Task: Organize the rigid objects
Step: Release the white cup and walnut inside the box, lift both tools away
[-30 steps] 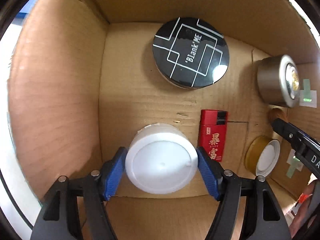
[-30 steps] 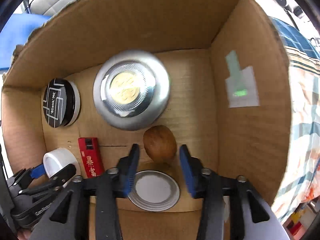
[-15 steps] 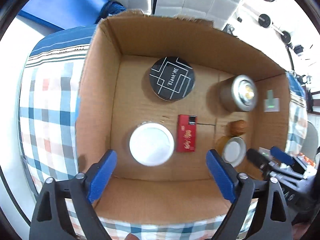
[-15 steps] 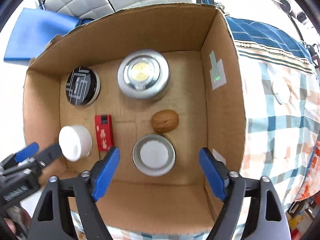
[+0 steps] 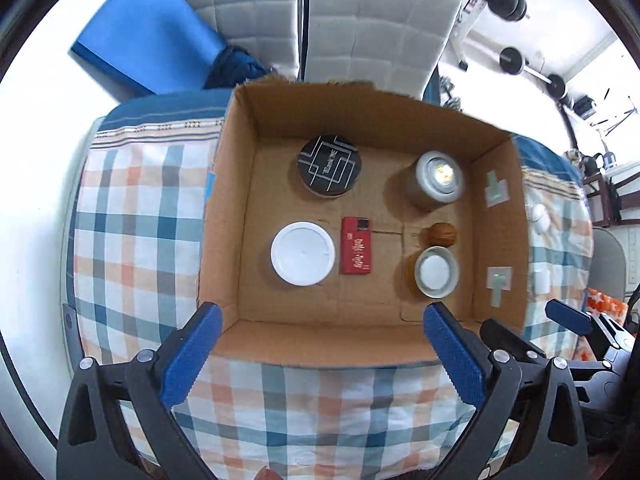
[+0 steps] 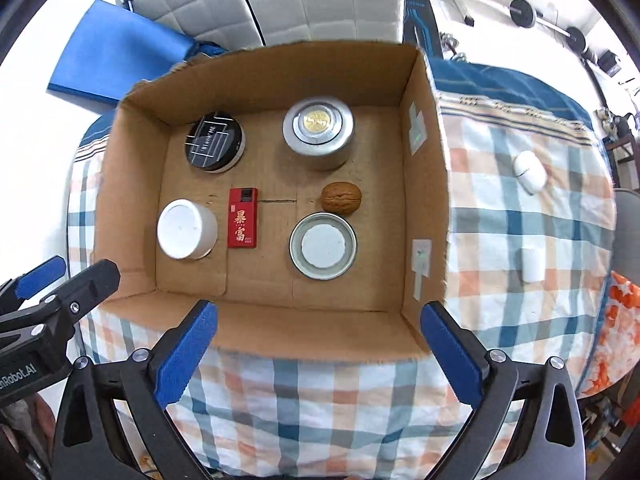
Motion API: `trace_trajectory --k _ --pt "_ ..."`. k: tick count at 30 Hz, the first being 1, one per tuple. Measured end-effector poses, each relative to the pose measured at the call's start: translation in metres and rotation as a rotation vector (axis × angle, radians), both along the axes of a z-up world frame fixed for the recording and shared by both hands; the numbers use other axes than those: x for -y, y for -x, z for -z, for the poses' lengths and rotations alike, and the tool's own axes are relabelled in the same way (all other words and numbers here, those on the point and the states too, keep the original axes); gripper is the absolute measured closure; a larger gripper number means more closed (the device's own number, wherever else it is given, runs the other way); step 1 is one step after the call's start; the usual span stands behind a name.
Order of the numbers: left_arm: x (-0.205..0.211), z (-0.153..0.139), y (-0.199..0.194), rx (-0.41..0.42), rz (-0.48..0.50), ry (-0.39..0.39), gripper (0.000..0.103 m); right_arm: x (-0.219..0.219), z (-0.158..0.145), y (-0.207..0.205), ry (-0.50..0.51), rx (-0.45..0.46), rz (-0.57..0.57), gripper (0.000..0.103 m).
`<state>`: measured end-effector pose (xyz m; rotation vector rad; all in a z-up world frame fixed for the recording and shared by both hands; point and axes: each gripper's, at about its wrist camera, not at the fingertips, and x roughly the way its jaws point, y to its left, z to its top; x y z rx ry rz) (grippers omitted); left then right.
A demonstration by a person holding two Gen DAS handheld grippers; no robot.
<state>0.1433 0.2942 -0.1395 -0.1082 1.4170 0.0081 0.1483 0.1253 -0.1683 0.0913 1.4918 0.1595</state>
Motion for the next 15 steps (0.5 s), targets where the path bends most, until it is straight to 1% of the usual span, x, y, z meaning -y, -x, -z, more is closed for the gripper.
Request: trace_trajectory --k 4,8,15 --pt "0.003 -0.025 0.012 0.051 0.006 -0.005 0.000 0.006 -0.022 0.013 -0.012 0.029 -0.004 0.000" --pt "0.007 -0.050 0.024 0.102 0.012 0.010 0.000 0.012 -0.043 0.026 -0.030 0.059 -0.019 0.000" --pt "0.025 -0.081 0.030 0.156 0.039 -0.009 0.000 0.025 -0.074 0.038 -0.086 0.106 -0.038 0.000"
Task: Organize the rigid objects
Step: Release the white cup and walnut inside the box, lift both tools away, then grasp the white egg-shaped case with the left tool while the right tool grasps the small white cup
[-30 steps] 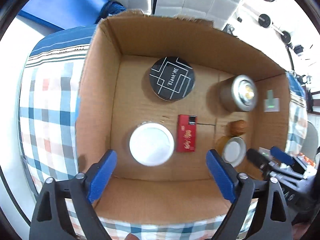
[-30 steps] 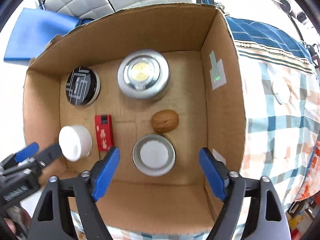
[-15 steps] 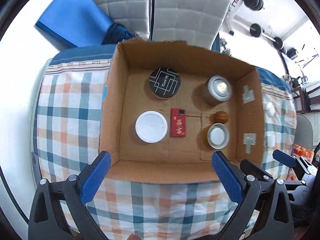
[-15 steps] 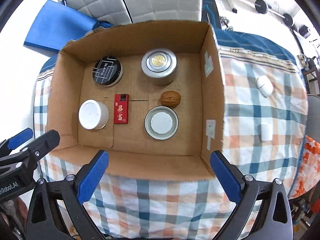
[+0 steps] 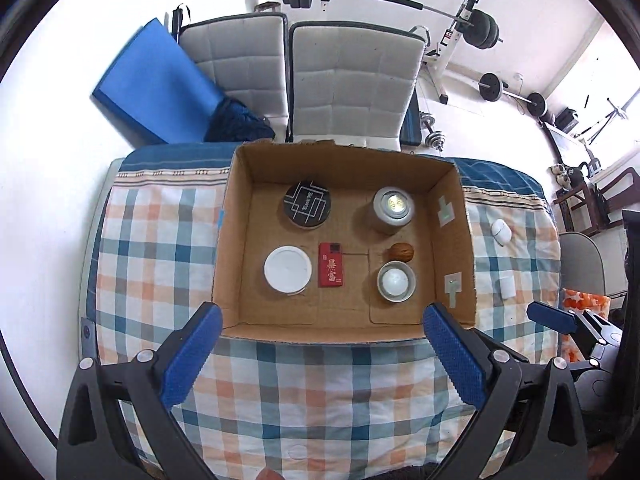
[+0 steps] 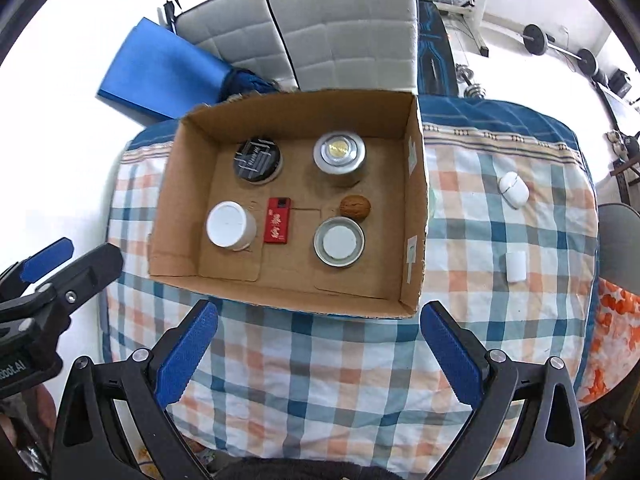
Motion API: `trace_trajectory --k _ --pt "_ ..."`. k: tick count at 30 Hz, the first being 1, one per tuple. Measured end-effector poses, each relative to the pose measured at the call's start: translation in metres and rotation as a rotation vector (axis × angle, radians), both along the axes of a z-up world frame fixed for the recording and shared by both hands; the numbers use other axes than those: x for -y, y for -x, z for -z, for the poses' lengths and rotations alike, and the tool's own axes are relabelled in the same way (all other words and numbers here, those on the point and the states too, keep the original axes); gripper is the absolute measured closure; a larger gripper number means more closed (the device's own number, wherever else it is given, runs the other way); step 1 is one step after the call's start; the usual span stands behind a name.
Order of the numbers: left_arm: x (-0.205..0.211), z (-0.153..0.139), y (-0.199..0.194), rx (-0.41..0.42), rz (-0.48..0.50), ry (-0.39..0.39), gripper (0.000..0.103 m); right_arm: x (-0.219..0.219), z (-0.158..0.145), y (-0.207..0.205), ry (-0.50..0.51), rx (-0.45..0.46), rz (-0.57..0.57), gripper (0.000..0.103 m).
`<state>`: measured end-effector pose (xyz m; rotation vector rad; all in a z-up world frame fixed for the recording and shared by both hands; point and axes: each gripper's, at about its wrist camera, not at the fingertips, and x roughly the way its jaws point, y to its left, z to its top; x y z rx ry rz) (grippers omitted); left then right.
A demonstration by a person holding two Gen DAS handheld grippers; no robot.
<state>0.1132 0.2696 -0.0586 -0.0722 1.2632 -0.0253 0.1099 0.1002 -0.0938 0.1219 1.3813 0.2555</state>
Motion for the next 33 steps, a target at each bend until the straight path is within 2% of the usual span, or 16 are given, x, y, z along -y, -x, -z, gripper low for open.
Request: trace_trajectory --k 6,10,16,20,22,24,27,29,32,33 --pt "0.039 -0.007 -0.006 0.021 0.023 0.001 0.000 0.043 -0.005 -0.007 -0.012 0.013 0.053 0.000" --pt "0.086 0.006 -0.015 0.022 0.055 -0.026 0.000 0.104 0.013 -0.019 0.053 -0.007 0.145 0.000" --pt "0.172 0.055 -0.038 -0.034 0.141 -0.018 0.000 0.199 0.073 -0.040 0.126 -0.103 0.291 0.000" --pt "0.210 0.089 -0.058 -0.077 0.157 -0.049 0.000 0.237 0.126 -0.055 0.103 -0.178 0.335 0.002" --pt "0.224 0.105 -0.067 -0.099 0.160 -0.074 0.000 0.244 0.152 -0.062 0.108 -0.219 0.335 0.009" --pt "0.235 0.119 -0.076 -0.123 0.161 -0.089 0.000 0.247 0.180 -0.067 0.100 -0.269 0.325 0.021" --pt "0.245 0.134 -0.083 -0.151 0.160 -0.109 0.000 0.248 0.211 -0.071 0.090 -0.313 0.313 0.033" --pt "0.251 0.139 -0.087 -0.160 0.155 -0.114 0.000 0.249 0.226 -0.073 0.067 -0.332 0.312 0.040" --pt "0.259 0.145 -0.092 -0.174 0.146 -0.115 0.000 0.249 0.241 -0.073 0.040 -0.358 0.303 0.062" --pt "0.262 0.146 -0.093 -0.175 0.144 -0.114 0.000 0.250 0.243 -0.073 0.036 -0.353 0.300 0.063"
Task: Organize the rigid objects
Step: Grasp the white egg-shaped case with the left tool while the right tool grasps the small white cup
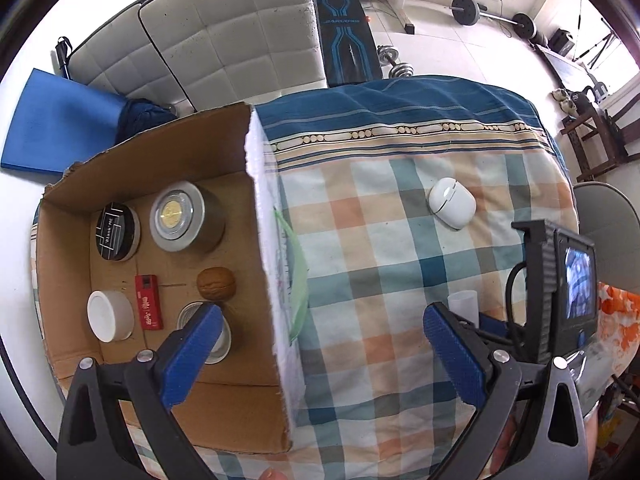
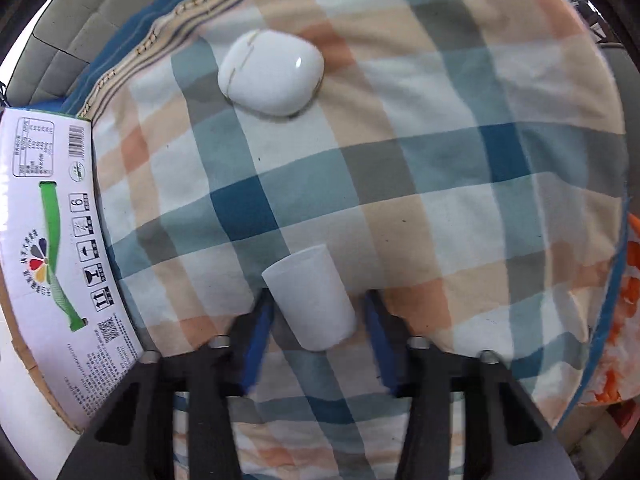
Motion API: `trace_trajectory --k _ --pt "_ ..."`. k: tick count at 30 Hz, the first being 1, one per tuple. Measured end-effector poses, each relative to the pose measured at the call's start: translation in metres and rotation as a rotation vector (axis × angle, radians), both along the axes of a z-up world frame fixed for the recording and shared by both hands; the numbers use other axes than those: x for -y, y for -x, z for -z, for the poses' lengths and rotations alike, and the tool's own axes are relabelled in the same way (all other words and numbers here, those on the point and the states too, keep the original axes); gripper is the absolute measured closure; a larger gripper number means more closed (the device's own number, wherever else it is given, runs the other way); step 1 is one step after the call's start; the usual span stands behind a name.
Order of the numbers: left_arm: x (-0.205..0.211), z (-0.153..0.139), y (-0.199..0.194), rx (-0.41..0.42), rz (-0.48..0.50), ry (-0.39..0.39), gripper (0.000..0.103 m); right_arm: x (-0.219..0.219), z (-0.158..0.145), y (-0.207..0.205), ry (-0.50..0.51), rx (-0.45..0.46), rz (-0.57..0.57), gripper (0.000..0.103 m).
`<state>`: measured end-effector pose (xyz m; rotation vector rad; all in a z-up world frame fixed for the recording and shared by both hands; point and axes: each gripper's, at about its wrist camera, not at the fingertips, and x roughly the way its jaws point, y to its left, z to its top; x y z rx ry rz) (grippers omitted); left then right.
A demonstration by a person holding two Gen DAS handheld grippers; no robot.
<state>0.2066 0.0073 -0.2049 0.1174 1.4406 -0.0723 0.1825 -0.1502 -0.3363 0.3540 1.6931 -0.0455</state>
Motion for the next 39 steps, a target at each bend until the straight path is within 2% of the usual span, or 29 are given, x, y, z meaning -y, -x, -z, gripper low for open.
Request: trace_trajectory --k 5,10,14,17,19,21,24,28,31,32,34,39 --pt "0.020 -0.003 -0.011 0.005 0.003 0.011 0.000 0.018 -0.008 0.004 -0.015 0.026 -0.018 0.067" --pt "0.046 0.003 -0.030 -0.030 -0.009 0.066 0.000 0.064 -0.036 0.001 -0.008 0.075 0.018 0.068" --pt "0.061 0.029 -0.052 -0.137 -0.072 0.199 0.000 0.101 -0.052 -0.005 0.016 0.107 0.053 0.068" --pt "0.064 0.060 -0.071 -0.250 -0.174 0.325 0.000 0.122 -0.057 -0.009 0.026 0.114 0.088 0.069" --pt "0.066 0.077 -0.082 -0.282 -0.230 0.351 0.010 0.132 -0.056 -0.011 0.019 0.118 0.108 0.069" --pt "0.072 0.092 -0.093 -0.305 -0.250 0.337 0.027 0.139 -0.054 -0.017 0.013 0.120 0.122 0.069" --pt "0.088 0.113 -0.105 -0.342 -0.239 0.297 0.031 0.150 -0.052 -0.021 -0.005 0.117 0.146 0.069" --pt "0.103 0.135 -0.115 -0.375 -0.228 0.259 0.031 0.160 -0.050 -0.023 -0.014 0.112 0.162 0.069" --pt "0.108 0.138 -0.115 -0.345 -0.207 0.210 0.041 0.160 -0.044 -0.024 -0.018 0.105 0.168 0.069" --pt "0.111 0.135 -0.113 -0.326 -0.182 0.189 0.050 0.162 -0.044 -0.023 -0.022 0.103 0.166 0.069" --pt "0.116 0.130 -0.106 -0.298 -0.093 0.164 0.050 0.163 -0.042 -0.020 -0.028 0.096 0.158 0.069" --pt "0.116 0.124 -0.067 -0.235 0.104 0.006 0.050 0.140 -0.030 -0.006 -0.052 0.070 0.088 0.069"
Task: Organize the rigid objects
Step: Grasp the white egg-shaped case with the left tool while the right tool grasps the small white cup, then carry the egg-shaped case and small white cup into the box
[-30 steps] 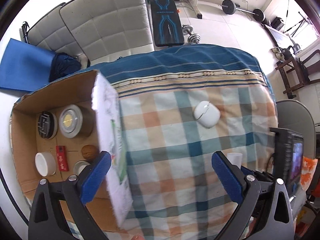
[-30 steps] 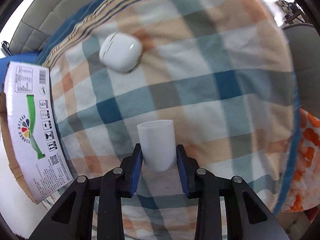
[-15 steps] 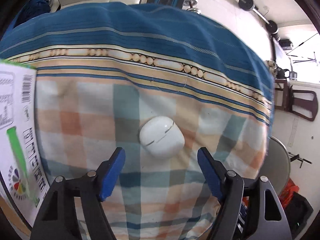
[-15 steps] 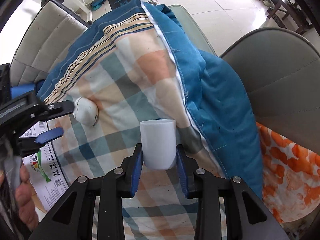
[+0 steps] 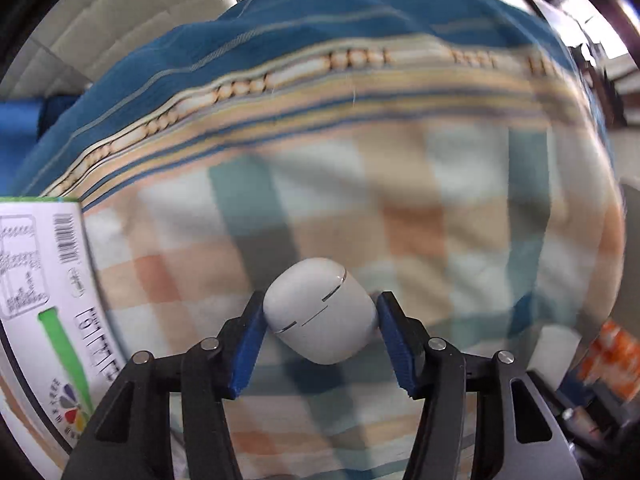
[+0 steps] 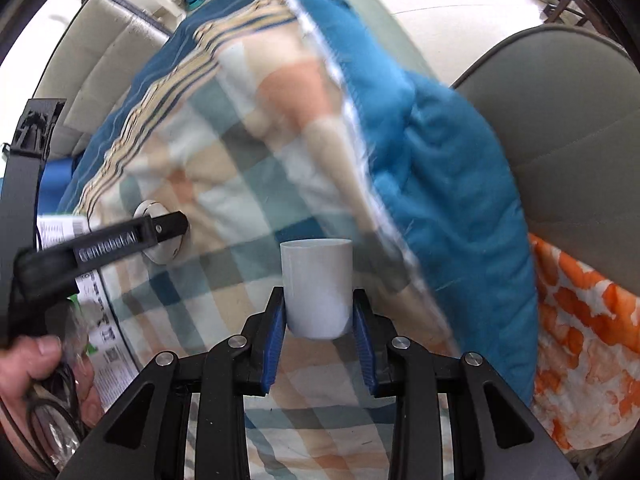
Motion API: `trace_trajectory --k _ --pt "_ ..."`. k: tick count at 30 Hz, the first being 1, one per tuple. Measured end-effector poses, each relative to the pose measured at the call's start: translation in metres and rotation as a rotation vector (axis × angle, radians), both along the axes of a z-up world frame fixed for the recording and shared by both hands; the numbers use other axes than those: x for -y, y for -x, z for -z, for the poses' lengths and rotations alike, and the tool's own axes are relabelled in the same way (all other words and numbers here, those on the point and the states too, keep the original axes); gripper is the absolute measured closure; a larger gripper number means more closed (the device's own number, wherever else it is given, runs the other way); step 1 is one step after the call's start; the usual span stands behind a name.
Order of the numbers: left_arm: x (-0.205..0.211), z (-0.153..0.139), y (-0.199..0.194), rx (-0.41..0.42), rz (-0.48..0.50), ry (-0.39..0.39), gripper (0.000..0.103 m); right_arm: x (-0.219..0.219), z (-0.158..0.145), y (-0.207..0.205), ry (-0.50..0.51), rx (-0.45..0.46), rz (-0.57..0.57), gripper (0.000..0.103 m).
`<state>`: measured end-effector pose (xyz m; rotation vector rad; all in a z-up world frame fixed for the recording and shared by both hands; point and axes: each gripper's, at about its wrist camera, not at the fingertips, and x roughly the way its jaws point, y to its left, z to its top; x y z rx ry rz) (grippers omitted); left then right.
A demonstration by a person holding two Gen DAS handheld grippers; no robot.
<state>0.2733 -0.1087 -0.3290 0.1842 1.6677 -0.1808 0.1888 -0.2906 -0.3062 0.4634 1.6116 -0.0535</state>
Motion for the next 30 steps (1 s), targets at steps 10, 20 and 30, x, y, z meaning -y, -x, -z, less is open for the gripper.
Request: trace_trajectory --k 10,20,30 --pt "-0.028 0.000 0.062 0.014 0.059 -0.057 0.050 -0.045 0.034 0.028 0.071 -0.050 -0.090 0.069" --pt "-0.018 -0.014 0.073 0.079 0.063 -0.048 0.050 -0.062 0.024 0.031 0.128 -0.027 -0.091 0.069" --pt "-0.027 -0.100 0.104 0.240 0.076 0.032 0.050 -0.082 -0.050 0.052 0.152 0.103 -0.114 0.069"
